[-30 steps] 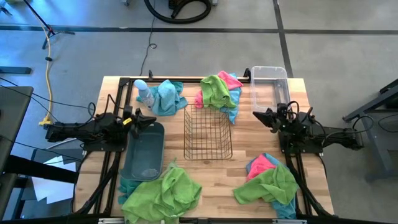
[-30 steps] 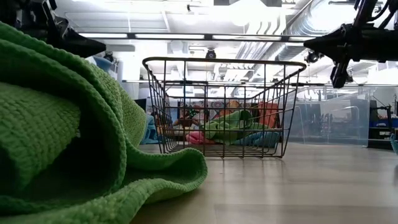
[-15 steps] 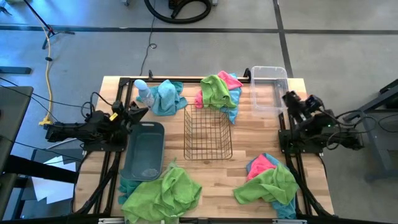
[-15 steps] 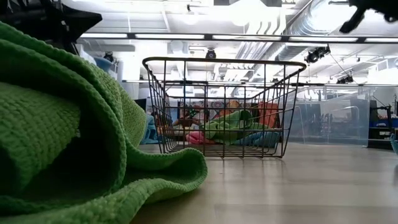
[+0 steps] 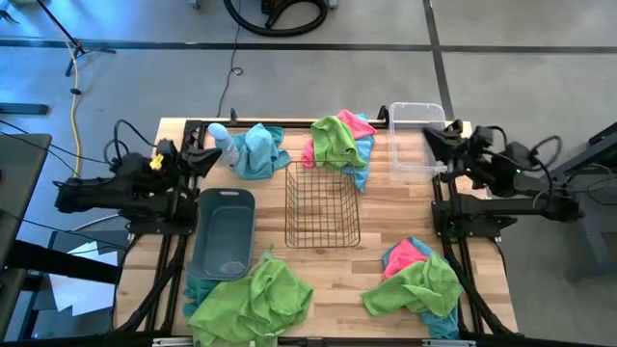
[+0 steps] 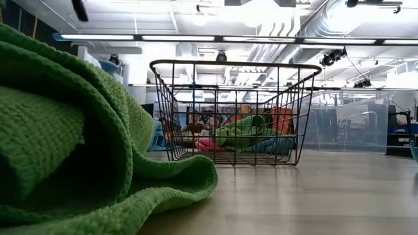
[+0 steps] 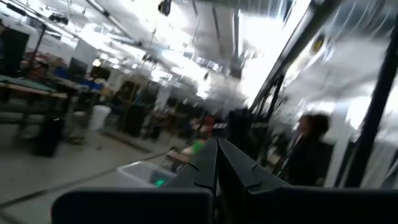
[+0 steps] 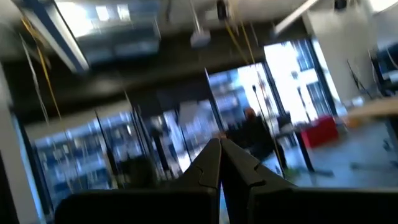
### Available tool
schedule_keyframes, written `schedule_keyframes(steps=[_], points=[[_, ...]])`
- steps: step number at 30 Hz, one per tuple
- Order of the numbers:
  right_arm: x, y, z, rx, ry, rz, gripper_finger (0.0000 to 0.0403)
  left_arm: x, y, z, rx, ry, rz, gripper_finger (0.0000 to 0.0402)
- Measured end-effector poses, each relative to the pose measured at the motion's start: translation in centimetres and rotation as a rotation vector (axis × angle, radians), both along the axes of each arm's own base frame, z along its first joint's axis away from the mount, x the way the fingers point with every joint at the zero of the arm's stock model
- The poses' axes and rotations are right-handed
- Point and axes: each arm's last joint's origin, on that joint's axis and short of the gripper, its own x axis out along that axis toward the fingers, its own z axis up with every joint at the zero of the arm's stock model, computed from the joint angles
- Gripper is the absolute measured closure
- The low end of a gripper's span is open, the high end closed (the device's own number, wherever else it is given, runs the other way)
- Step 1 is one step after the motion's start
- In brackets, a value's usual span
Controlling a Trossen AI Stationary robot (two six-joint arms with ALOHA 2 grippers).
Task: Sort microfiber towel by color & place in baskets
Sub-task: Put the bottom right green towel into the transparent bin
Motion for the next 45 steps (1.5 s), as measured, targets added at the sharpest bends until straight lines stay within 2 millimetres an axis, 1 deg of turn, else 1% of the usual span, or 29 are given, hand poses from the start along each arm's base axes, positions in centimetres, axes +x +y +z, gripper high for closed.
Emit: schedule_keyframes(steps=[4,8,13,16,19,23,26,28,30,32,34,36,39,45], points=[[0.9,-0.1,1.1,0.010,0.083,0.001,0.0402,1.5,0.1,3.1,0.045,0.117,0.045,0.0401],[1.3,-0.1,2.0,0.023,0.121,0.020,0.0402,3.2,0.2,5.0,0.107,0.224,0.085,0.0400],[1.5,0.0,2.7,0.100,0.184,0.093,0.0402,5.0,0.3,5.7,0.126,0.290,0.103,0.0393],[2.0,0.1,3.0,0.178,0.242,0.158,0.0395,5.6,0.3,5.7,0.121,0.303,0.102,0.0388],[2.7,0.1,3.4,0.271,0.350,0.211,0.0370,5.8,0.3,5.6,0.111,0.306,0.099,0.0383],[3.9,0.2,3.9,0.344,0.522,0.261,0.0318,5.8,0.3,5.7,0.097,0.289,0.096,0.0378],[4.9,0.4,4.1,0.425,0.647,0.347,0.0279,5.8,0.3,5.7,0.084,0.284,0.093,0.0376],[5.5,0.6,3.7,0.505,0.753,0.438,0.0259,5.8,0.3,5.7,0.075,0.283,0.091,0.0375],[6.0,0.9,2.9,0.637,0.875,0.541,0.0246,5.8,0.3,5.6,0.075,0.285,0.090,0.0375],[6.4,1.2,1.8,0.774,0.998,0.630,0.0240,5.8,0.3,5.6,0.075,0.285,0.090,0.0375],[6.4,1.7,0.7,0.895,1.132,0.682,0.0238,5.8,0.3,5.6,0.075,0.285,0.090,0.0375],[6.1,2.3,-0.2,0.969,1.269,0.684,0.0238,5.8,0.3,5.7,0.074,0.285,0.094,0.0375],[5.9,3.2,-1.1,0.983,1.421,0.647,0.0237,5.7,0.4,5.6,0.065,0.287,0.128,0.0375],[6.4,5.1,-1.9,1.017,1.540,0.529,0.0237,5.7,0.5,5.6,0.059,0.289,0.150,0.0375]])
